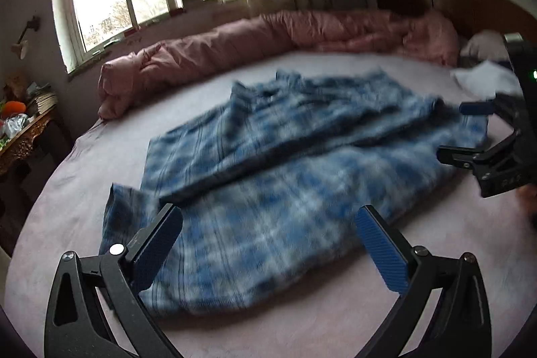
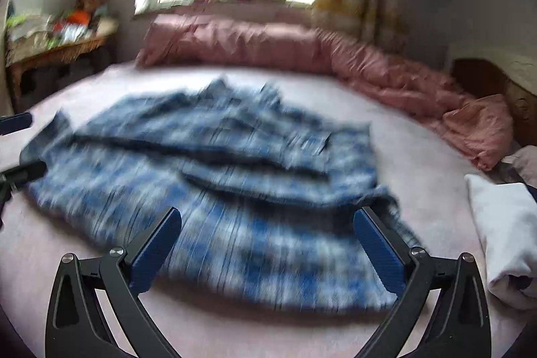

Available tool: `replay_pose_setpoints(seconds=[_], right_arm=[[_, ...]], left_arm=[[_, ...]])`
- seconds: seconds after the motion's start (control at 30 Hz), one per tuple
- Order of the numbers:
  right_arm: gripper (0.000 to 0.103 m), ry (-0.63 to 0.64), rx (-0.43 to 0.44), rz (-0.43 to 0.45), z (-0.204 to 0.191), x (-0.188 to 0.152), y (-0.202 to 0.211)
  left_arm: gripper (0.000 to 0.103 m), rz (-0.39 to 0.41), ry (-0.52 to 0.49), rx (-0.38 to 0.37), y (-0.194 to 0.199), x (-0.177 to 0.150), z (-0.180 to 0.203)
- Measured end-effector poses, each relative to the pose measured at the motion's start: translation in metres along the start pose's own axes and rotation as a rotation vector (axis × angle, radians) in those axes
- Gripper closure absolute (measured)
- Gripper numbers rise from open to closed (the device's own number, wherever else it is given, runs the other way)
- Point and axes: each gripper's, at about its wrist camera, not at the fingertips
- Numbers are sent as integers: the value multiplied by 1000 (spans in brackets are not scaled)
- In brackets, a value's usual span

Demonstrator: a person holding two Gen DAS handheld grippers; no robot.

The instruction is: Fold large clothes

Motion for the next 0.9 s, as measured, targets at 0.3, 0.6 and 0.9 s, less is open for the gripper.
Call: replay_pose_setpoints(seconds=[0.3,0.6,0.9], right_arm=[[1,170,-27,-210,-23,-18,-32],[10,59,-176,-199,9,-13,-41],[86,11,-238,-194,31,-14,-44]], left_arm=[[0,-197,-66,91,-37,-14,13],[0,-302,-27,272,-63,-20,-2],[81,-249,74,303,-58,-29,-41]])
Point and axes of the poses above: each gripper's, at about its wrist camera, not at the fingertips, and y roughly against the way its jaws point, z to its right, x to its top, and after that the axes turned 10 degrees about -z, right-handed
